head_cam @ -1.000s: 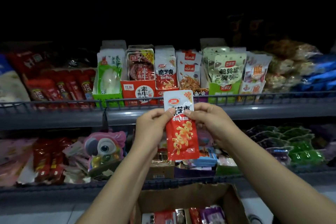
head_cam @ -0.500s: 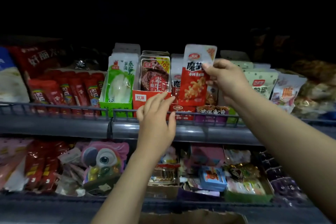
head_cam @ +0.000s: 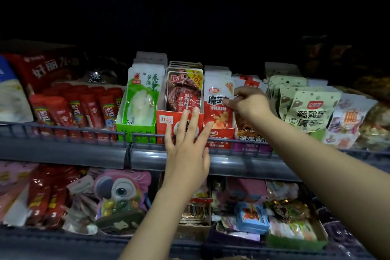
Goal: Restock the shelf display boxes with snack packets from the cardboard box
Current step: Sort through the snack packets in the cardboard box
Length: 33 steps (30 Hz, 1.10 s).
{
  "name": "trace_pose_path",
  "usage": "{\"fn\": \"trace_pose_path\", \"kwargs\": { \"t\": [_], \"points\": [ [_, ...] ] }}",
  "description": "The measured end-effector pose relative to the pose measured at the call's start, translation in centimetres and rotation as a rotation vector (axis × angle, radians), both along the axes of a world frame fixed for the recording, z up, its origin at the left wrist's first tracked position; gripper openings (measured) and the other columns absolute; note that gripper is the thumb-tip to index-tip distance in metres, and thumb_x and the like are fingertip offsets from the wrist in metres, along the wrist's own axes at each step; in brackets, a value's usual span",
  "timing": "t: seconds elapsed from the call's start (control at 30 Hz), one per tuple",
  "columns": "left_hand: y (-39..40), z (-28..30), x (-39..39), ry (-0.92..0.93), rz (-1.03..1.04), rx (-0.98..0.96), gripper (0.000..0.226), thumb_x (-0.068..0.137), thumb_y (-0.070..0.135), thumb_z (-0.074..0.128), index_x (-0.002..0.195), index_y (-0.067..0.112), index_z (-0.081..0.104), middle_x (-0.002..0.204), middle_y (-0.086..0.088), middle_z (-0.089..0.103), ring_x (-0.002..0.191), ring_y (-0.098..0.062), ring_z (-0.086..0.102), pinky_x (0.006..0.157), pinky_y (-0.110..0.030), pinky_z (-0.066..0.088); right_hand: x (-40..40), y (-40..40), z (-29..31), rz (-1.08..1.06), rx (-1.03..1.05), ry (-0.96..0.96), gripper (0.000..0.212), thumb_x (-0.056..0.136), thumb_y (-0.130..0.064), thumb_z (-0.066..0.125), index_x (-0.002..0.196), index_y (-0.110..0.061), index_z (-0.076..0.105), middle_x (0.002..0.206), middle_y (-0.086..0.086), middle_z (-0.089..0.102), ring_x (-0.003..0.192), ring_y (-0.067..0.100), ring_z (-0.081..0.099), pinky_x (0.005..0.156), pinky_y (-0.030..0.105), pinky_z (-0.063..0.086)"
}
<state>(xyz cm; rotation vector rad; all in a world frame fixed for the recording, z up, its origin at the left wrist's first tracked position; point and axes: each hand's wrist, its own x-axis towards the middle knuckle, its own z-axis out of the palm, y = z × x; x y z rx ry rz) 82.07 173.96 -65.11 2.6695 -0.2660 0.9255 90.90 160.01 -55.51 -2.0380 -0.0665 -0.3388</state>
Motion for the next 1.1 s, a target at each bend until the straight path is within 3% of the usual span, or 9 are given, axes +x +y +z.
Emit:
{"fn": "trace_pose_path", "kwargs": {
  "t": [0.07, 0.2, 0.33, 0.43, 0.6, 0.73, 0.87, 0.97, 1.1],
  "points": [
    [-0.1, -0.1, 0.0, 0.001, 0.001, -0.003, 0.062, 0.081, 0.019, 0.063, 0.138, 0.026, 0.041, 0.158, -0.006, 0.010, 0.145, -0.023, 0.001, 0.112, -0.051, 0.001, 0.0, -0.1, -0.4, -0.008, -0.022, -0.014, 0.025, 0.078, -0.015, 0.074, 0.098, -0.012, 0.060, 0.074, 0.000, 0.057, 0.073, 0.019, 0.056, 0.067, 0.032, 0.051],
    [-0.3, -0.2, -0.1, -0.016, 0.004, -0.013, 0.062, 0.080, 0.017, 0.064, 0.138, 0.023, 0.043, 0.158, -0.007, 0.012, 0.145, -0.023, 0.001, 0.114, -0.047, -0.005, -0.1, 0.0, -0.8, -0.048, -0.038, -0.082, 0.035, 0.074, -0.013, 0.077, 0.102, -0.015, 0.056, 0.067, -0.005, 0.052, 0.065, 0.012, 0.053, 0.060, 0.024, 0.045],
    [-0.4, -0.1, -0.4, -0.024, -0.007, -0.043, 0.061, 0.082, 0.015, 0.062, 0.139, 0.021, 0.043, 0.157, -0.007, 0.012, 0.145, -0.021, 0.000, 0.114, -0.051, 0.004, -1.2, -0.1, -0.8, -0.065, -0.005, -0.087, 0.039, 0.076, -0.013, 0.076, 0.108, -0.013, 0.055, 0.076, 0.002, 0.058, 0.074, 0.016, 0.057, 0.062, 0.023, 0.044],
    [-0.9, 0.0, -0.9, -0.038, -0.054, -0.102, 0.057, 0.084, 0.013, 0.058, 0.139, 0.019, 0.044, 0.157, -0.006, 0.011, 0.146, -0.018, 0.002, 0.116, -0.046, 0.001, -3.2, -0.6, -1.0, -0.085, 0.000, -0.145, 0.037, 0.079, -0.016, 0.073, 0.110, -0.017, 0.053, 0.079, -0.003, 0.055, 0.072, 0.010, 0.053, 0.063, 0.023, 0.045],
    [-2.3, -0.5, -2.8, -0.090, -0.125, -0.291, 0.040, 0.086, 0.017, 0.051, 0.126, 0.018, 0.057, 0.146, -0.004, 0.040, 0.137, -0.016, 0.025, 0.112, -0.034, 0.008, -8.4, -1.6, -3.6, -0.022, 0.105, -0.187, 0.026, 0.080, -0.011, 0.071, 0.099, -0.021, 0.056, 0.076, -0.004, 0.054, 0.068, 0.006, 0.050, 0.068, 0.019, 0.046],
    [-3.9, -1.4, -5.3, 0.041, -0.159, -0.357, 0.032, 0.091, 0.021, 0.047, 0.121, 0.020, 0.060, 0.123, 0.004, 0.054, 0.118, -0.011, 0.040, 0.101, -0.031, 0.026, -12.3, -3.1, -7.1, -0.017, 0.176, -0.154, 0.023, 0.079, -0.011, 0.072, 0.094, -0.025, 0.059, 0.074, -0.002, 0.056, 0.068, 0.008, 0.052, 0.071, 0.023, 0.049],
    [-5.4, -3.2, -7.2, 0.268, -0.219, -0.564, 0.028, 0.096, 0.024, 0.049, 0.122, 0.025, 0.057, 0.119, 0.009, 0.052, 0.104, -0.001, 0.050, 0.093, -0.020, 0.039, -15.5, -4.9, -11.6, -0.016, 0.189, -0.066, 0.020, 0.081, -0.016, 0.071, 0.092, -0.029, 0.060, 0.076, -0.003, 0.060, 0.072, 0.010, 0.057, 0.069, 0.019, 0.047],
    [-6.8, -5.7, -8.2, 0.387, -0.197, -0.683, 0.023, 0.095, 0.018, 0.051, 0.115, 0.019, 0.061, 0.109, 0.007, 0.057, 0.084, 0.015, 0.050, 0.073, 0.000, 0.037, -17.3, -5.8, -15.7, -0.046, 0.214, -0.005, 0.024, 0.080, -0.014, 0.072, 0.084, -0.034, 0.060, 0.075, 0.000, 0.060, 0.069, 0.011, 0.055, 0.067, 0.019, 0.046],
    [-8.2, -10.5, -9.5, 0.586, -0.116, -0.829, 0.018, 0.095, 0.012, 0.051, 0.108, 0.014, 0.063, 0.097, 0.009, 0.061, 0.080, 0.007, 0.053, 0.067, 0.001, 0.037, -19.6, -6.4, -21.5, -0.070, 0.218, 0.143, 0.015, 0.083, -0.014, 0.069, 0.088, -0.027, 0.062, 0.074, -0.006, 0.060, 0.067, 0.004, 0.054, 0.061, 0.007, 0.041]
  ]
}}
